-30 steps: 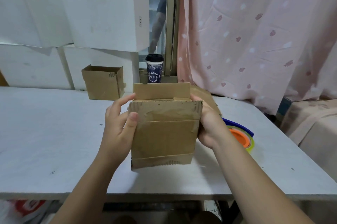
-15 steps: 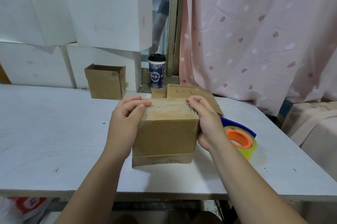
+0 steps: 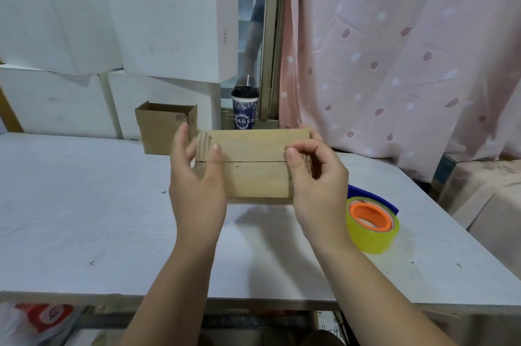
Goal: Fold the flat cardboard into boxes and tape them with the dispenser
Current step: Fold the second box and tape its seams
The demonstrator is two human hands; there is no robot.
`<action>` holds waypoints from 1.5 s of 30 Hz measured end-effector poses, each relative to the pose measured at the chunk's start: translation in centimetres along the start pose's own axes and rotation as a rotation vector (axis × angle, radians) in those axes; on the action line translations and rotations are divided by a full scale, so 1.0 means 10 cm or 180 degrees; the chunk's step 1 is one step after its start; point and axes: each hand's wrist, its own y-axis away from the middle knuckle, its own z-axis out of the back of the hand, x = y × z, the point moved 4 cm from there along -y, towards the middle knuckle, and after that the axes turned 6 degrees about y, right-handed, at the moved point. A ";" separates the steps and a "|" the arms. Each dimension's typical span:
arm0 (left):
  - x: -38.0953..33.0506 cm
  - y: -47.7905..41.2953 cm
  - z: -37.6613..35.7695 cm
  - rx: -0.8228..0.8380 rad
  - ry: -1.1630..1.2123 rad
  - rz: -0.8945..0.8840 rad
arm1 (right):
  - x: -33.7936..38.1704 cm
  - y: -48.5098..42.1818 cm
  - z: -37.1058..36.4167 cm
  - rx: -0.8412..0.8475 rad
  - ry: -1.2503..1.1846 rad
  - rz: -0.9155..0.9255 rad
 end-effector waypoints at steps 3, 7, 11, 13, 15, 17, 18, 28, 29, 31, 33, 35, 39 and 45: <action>0.14 -0.05 -0.04 0.0163 0.0220 0.0623 | 0.18 0.10 -0.03 -0.0041 0.0414 0.1340; 0.33 -0.02 -0.01 0.0550 0.1209 0.2107 | 0.14 0.20 -0.12 0.0530 0.1034 0.2693; 0.50 0.02 0.02 0.0723 0.2087 0.2878 | -0.04 0.32 -0.15 0.0748 0.1561 0.3325; 0.55 0.05 0.02 0.0630 0.2325 0.2744 | -0.14 0.35 -0.15 0.0783 0.1458 0.2832; 0.59 0.07 0.01 0.0566 0.2339 0.2455 | -0.27 0.36 -0.13 0.0713 0.1079 0.1726; 0.62 0.09 -0.01 0.0612 0.2146 0.2102 | -0.36 0.39 -0.12 0.0646 0.0657 0.0620; 0.65 0.11 -0.02 0.0600 0.2036 0.1976 | -0.39 0.40 -0.13 0.0684 0.0460 0.0192; 0.97 0.21 0.28 0.1314 0.1964 0.2116 | -0.90 0.42 0.07 0.1599 -0.0505 -0.0996; 0.99 0.20 0.31 0.1492 0.1834 0.2070 | -0.93 0.44 0.10 0.1751 -0.0438 -0.1043; 0.99 0.18 0.38 0.1992 0.1201 0.1836 | -0.97 0.47 0.15 0.1943 -0.0081 -0.1011; 0.96 0.17 0.42 0.2447 0.0228 0.1423 | -0.99 0.46 0.19 0.2045 0.0200 -0.0916; 0.92 0.16 0.44 0.2539 -0.0496 0.1218 | -1.00 0.44 0.21 0.2104 0.0307 -0.0865; 0.79 0.14 0.39 0.2331 -0.1536 0.0630 | -1.03 0.39 0.25 0.2146 0.0446 -0.0711; 0.38 0.13 0.27 0.1657 -0.0319 -0.0027 | -1.07 0.38 0.31 0.2258 -0.0053 -0.0926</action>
